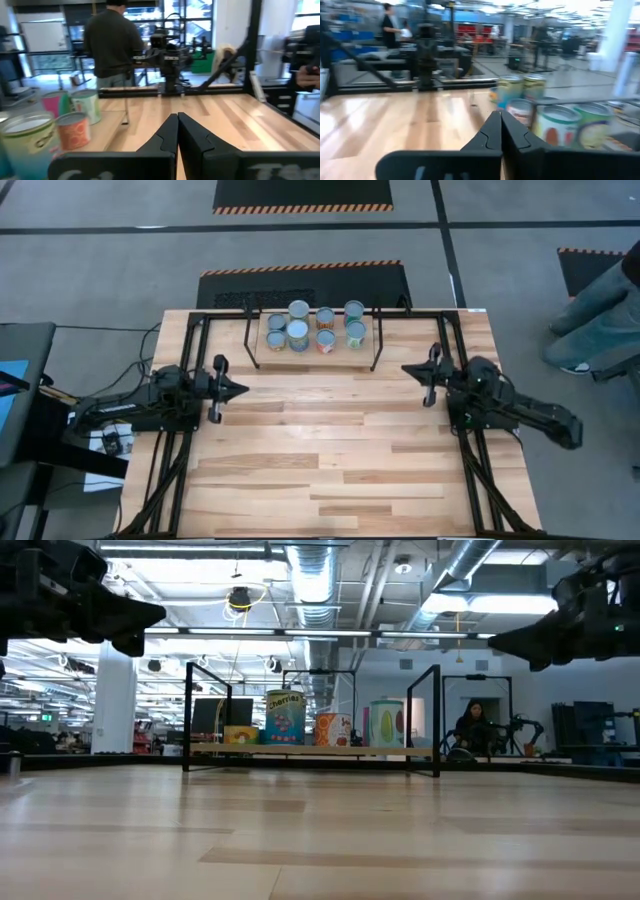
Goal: Pick and place cans onto a shelf
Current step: Return to Home Position
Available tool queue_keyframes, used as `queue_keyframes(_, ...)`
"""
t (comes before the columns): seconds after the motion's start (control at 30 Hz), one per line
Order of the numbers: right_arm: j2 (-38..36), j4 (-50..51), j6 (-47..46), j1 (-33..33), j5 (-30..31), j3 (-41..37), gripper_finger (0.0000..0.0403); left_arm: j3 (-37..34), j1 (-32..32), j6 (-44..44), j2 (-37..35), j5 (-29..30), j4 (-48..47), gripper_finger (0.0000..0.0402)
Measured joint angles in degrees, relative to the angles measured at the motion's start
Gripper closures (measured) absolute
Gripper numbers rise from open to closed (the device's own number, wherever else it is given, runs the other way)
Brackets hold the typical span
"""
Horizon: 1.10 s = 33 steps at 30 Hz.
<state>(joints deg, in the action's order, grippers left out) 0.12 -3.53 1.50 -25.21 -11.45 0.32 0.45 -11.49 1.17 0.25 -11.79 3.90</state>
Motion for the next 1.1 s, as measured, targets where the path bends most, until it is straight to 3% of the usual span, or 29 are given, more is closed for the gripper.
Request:
queue_keyframes(0.43,5.22,0.85,-0.02,-3.39,1.23,0.00,0.0368,-0.04,0.00,-0.94,0.02,11.82,-2.01,0.0401)
queue_keyframes(1.1,5.60,0.92,-0.03,-3.39,1.26,0.00,0.0371,-0.07,-0.02,-0.48,0.02,12.26,-2.07,0.0401)
